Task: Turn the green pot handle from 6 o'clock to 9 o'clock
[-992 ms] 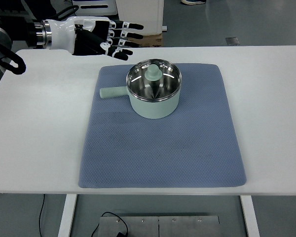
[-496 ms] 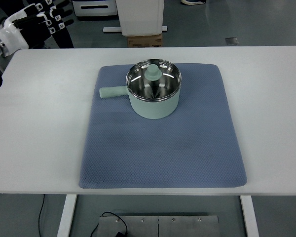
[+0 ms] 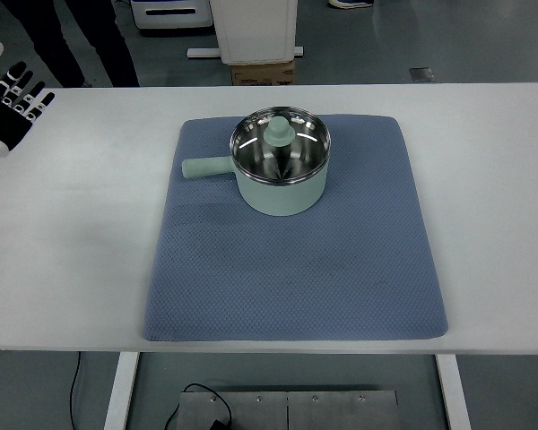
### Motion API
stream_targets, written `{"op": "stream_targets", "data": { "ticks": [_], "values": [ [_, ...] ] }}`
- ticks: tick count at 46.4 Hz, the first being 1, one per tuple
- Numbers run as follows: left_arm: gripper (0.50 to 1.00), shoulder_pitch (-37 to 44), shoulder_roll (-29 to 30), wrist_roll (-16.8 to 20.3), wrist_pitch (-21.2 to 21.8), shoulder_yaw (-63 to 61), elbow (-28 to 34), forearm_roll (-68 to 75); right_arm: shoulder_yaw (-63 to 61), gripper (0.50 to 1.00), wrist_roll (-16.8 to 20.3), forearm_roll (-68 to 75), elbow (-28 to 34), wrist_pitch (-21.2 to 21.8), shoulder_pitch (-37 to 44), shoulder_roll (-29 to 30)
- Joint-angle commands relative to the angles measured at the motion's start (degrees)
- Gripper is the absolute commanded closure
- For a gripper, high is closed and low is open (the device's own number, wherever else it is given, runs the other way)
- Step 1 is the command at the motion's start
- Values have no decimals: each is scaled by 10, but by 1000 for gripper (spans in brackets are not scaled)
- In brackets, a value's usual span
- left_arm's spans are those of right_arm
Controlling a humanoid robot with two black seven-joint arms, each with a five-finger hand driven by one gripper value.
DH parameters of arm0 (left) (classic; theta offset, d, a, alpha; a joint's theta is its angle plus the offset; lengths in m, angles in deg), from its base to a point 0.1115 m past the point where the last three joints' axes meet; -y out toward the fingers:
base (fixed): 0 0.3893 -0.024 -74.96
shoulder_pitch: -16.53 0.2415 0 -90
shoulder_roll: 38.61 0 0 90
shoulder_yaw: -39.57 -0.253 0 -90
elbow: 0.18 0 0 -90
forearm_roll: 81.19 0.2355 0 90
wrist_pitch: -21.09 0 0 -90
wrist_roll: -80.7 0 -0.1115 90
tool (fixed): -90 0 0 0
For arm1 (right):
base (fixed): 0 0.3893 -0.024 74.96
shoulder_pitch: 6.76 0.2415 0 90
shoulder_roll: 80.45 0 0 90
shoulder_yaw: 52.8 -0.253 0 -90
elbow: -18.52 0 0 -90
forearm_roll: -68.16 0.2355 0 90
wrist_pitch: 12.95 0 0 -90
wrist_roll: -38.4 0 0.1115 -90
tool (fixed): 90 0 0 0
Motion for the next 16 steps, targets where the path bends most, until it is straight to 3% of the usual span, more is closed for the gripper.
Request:
{"op": "stream_targets", "data": {
  "ticks": [1,16],
  "values": [
    [500,8,-1,1,9,10,0,-7,0,500,0,0,0,0,0,0],
    [500,26,-14,11,22,34,1,-14,-1,500,2,4,4,0,3,0]
  ]
}}
